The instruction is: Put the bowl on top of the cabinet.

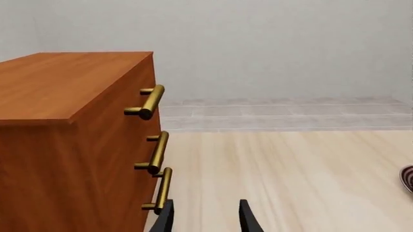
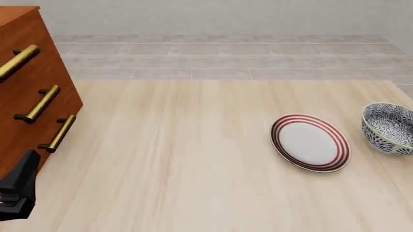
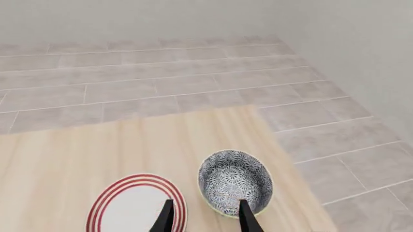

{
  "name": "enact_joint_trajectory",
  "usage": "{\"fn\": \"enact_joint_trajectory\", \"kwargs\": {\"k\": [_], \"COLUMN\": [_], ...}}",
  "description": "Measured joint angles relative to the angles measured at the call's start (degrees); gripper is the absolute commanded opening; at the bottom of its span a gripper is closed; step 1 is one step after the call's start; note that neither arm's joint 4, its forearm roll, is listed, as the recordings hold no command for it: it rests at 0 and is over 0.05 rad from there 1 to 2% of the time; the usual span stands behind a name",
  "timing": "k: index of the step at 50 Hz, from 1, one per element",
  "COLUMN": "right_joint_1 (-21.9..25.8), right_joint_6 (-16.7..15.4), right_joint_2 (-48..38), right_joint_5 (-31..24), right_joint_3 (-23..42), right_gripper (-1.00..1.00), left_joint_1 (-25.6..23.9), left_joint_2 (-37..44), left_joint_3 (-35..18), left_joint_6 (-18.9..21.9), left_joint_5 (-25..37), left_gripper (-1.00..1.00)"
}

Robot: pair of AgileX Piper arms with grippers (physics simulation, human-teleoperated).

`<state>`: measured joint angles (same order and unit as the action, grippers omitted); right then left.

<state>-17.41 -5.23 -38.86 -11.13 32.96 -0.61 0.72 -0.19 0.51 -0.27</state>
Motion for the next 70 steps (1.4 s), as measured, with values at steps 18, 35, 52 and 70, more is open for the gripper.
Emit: {"fn": "enact_joint_trajectory", "kwargs": {"k": [18, 35, 52, 70], "right_joint_1": [-4.2, -6.2, -9.1, -10.7], "right_joint_6": [2.2, 2.5, 0.3, 1.3], "right_joint_2": [-8.2, -14.5, -20.0, -25.0], "right_joint_5": [-2.1, -3.7, -4.1, -3.0], "right_joint_3": [6.0, 10.1, 13.2, 14.6], "right_gripper": [1.0, 1.0, 1.0, 1.0], "left_joint_1": [-0.2, -0.2, 0.0, 0.0], "left_joint_2": [0.2, 0.3, 0.6, 0.6], "left_joint_3": [0.0, 0.1, 0.1, 0.1], "left_joint_6": [0.1, 0.2, 0.4, 0.6], "left_joint_5": [-0.2, -0.1, -0.2, -0.1], "left_gripper": [1.0, 1.0, 1.0, 1.0]}}
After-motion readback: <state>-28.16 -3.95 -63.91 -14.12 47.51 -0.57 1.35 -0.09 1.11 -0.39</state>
